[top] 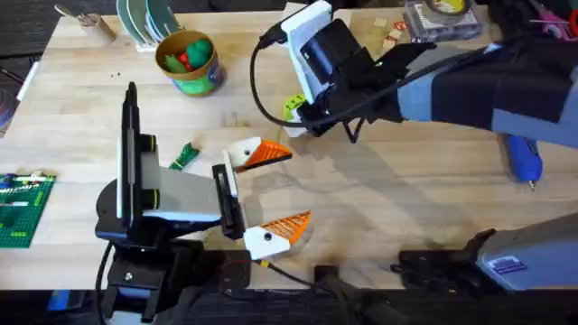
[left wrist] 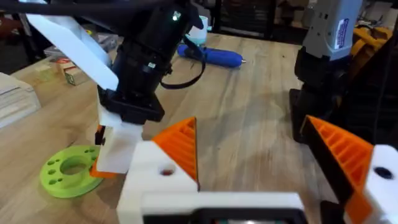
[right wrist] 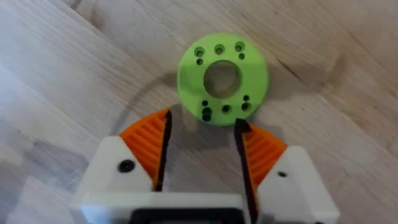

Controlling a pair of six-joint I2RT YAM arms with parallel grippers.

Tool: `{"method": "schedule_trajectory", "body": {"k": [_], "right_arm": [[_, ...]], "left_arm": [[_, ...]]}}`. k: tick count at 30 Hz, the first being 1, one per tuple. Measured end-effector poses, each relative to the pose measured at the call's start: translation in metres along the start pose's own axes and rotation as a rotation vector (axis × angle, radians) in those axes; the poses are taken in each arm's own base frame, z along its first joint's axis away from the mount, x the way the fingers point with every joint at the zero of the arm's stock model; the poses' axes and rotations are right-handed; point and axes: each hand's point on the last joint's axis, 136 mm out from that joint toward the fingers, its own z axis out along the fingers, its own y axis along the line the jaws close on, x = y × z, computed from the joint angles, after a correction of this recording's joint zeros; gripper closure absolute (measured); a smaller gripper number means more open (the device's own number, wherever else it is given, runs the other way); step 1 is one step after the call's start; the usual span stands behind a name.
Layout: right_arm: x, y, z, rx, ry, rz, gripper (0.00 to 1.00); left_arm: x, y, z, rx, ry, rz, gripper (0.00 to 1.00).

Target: Pick up the gripper from the table and insert it into the empty holder that is missing its gripper. Then pick up a screw, insert it into the mounting hole, and use the screwdriver to tighten it. Finally, clean up the table by picking up the vegetable and placing it into the bucket.

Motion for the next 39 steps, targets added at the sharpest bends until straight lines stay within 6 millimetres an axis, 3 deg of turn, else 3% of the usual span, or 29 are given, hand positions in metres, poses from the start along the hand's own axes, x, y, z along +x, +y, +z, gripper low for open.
{"method": "schedule_trajectory", "body": {"k": [3,9,18,39], "right_arm": [[0.001,0.0,0.002,0.003,0.006,-0.01,0.422],[0.0,-0.001,0.006,0.008,0.005,-0.015,0.442],[0.005,-0.009,0.017,0.053,0.023,-0.02,0.592],[-0.006,-0.007,0.017,0.055,-0.02,-0.022,0.612]], "left_arm": [[0.0,0.0,0.0,0.0,0.0,0.0,0.009],[0.0,0.0,0.0,0.0,0.0,0.0,0.009],[0.0,0.0,0.0,0.0,0.0,0.0,0.009],[0.0,0.0,0.0,0.0,0.0,0.0,0.009]]}}
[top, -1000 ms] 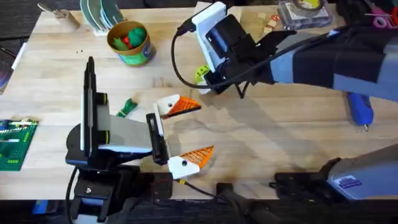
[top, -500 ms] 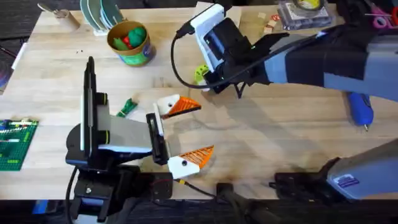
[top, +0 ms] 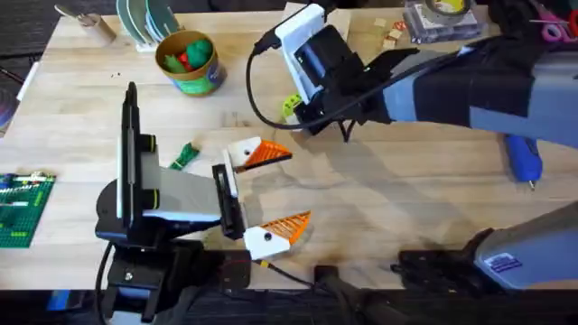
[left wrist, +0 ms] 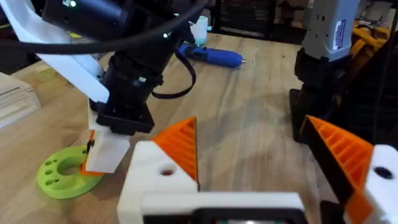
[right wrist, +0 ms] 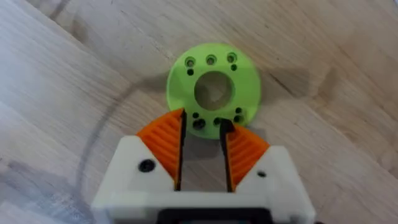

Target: Pick up the gripper from the table and insert it into the empty holder that is missing its gripper. Then pick up a screw, insert it into the mounting hole, and use the screwdriver to tighten it. Finally, clean up the table by picking up the vegetable and placing it into the bucket.

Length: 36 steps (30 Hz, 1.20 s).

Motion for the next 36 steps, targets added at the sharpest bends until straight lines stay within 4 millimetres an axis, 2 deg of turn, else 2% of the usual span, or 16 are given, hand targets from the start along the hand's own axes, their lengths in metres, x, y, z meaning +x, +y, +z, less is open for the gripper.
{"method": "schedule_trajectory", "body": {"k": [4,11,14,21,36], "right_arm": [[0.0006,0.004,0.0009,-0.005,0.002,-0.008,0.654],[-0.0009,0.0048,0.0033,-0.005,0.0,-0.013,0.783],[-0.0019,0.0051,0.0031,-0.006,-0.003,-0.013,0.877],[-0.0031,0.0051,0.0027,-0.006,-0.006,-0.013,0.991],[-0.0008,0.004,0.0022,0.0,0.009,-0.044,0.994]], "left_arm": [[0.0,0.0,0.0,0.0,0.0,0.0,0.009],[0.0,-0.0001,0.0,0.0,0.0,0.0,0.009],[0.0,-0.0001,0.0,0.0,0.0,0.0,0.009],[0.0,0.0,0.0,0.0,0.0,0.0,0.009],[0.0,0.0,0.0,0.0,0.0,0.0,0.009]]}}
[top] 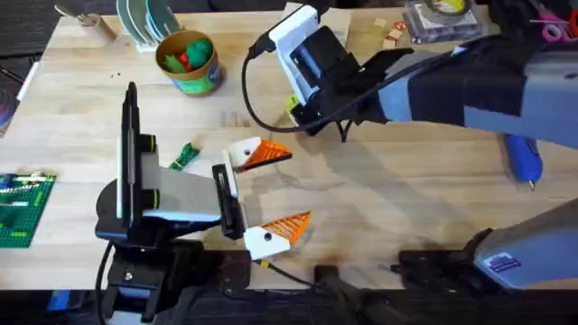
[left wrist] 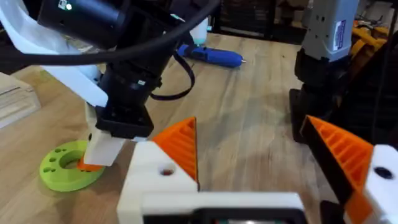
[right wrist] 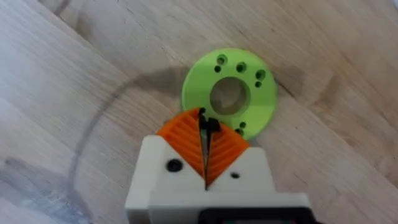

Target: Pick up the gripper from the table and insert it into the empty holder that is missing its gripper. Then pick up a screw, insert it into the mounting hole, and use the screwdriver to tighten it. Finally, clean up the table by picking up the vegetable and placing it into the bucket.

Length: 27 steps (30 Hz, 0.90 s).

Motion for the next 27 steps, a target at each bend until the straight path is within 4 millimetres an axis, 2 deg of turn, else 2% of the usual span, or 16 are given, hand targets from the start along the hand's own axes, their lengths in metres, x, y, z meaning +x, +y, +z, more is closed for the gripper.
{"method": "schedule_trajectory", "body": {"k": [4,8,13,20,27], "right_arm": [[0.004,-0.001,-0.006,0.002,0.018,-0.021,0.994],[-0.005,-0.003,-0.02,0.003,-0.021,-0.023,0.994],[-0.019,-0.006,-0.051,0.004,-0.085,-0.018,0.994],[-0.013,-0.009,-0.095,0.001,-0.003,-0.035,0.994],[-0.047,-0.001,-0.149,-0.017,-0.024,-0.092,0.994]], "left_arm": [[0.0,0.0,0.0,0.0,0.0,0.0,0.009],[0.0,0.0,0.0,0.0,0.0,0.0,0.009],[0.0,0.0,0.0,0.0,0.0,0.0,0.009],[0.0,0.0,0.0,0.0,0.0,0.0,0.009],[0.0,0.0,0.0,0.0,0.0,0.0,0.009]]}}
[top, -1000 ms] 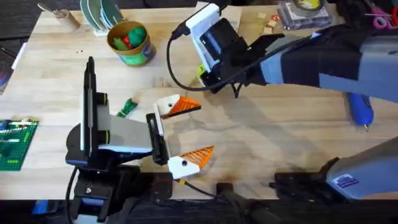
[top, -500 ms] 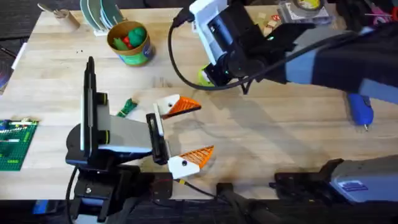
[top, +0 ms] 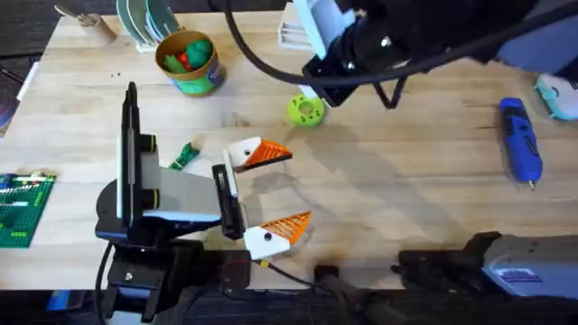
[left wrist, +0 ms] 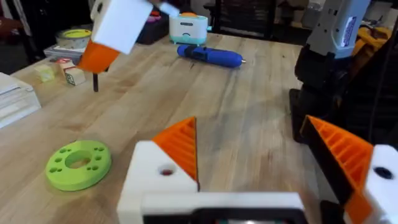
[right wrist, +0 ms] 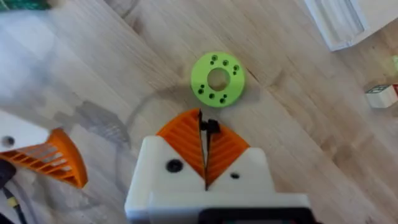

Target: Pick up the gripper from the table and insert it into the empty holder that is missing its gripper. Then pick up a screw, insert it into the mounting hole, and use the screwdriver to tighten it. Finally, clean up the table by picking up the vegetable and placing it into the bucket.

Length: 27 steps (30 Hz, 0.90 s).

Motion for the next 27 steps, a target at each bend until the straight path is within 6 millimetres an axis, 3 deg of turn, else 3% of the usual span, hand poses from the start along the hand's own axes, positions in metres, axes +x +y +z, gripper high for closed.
{"method": "schedule_trajectory", "body": {"k": [4,11,21,27], "right_arm": [[-0.013,0.018,-0.028,-0.029,-0.014,-0.076,0.994],[-0.036,0.074,-0.061,-0.113,-0.108,-0.213,0.994],[-0.033,0.121,-0.072,-0.224,-0.121,-0.267,0.994],[-0.027,0.141,-0.066,-0.256,-0.095,-0.29,0.995]], "left_arm": [[0.0,0.0,0.0,0.0,0.0,0.0,0.009],[0.0,0.0,0.0,0.0,0.0,0.0,0.009],[0.0,0.0,0.0,0.0,0.0,0.0,0.009],[0.0,0.0,0.0,0.0,0.0,0.0,0.009]]}}
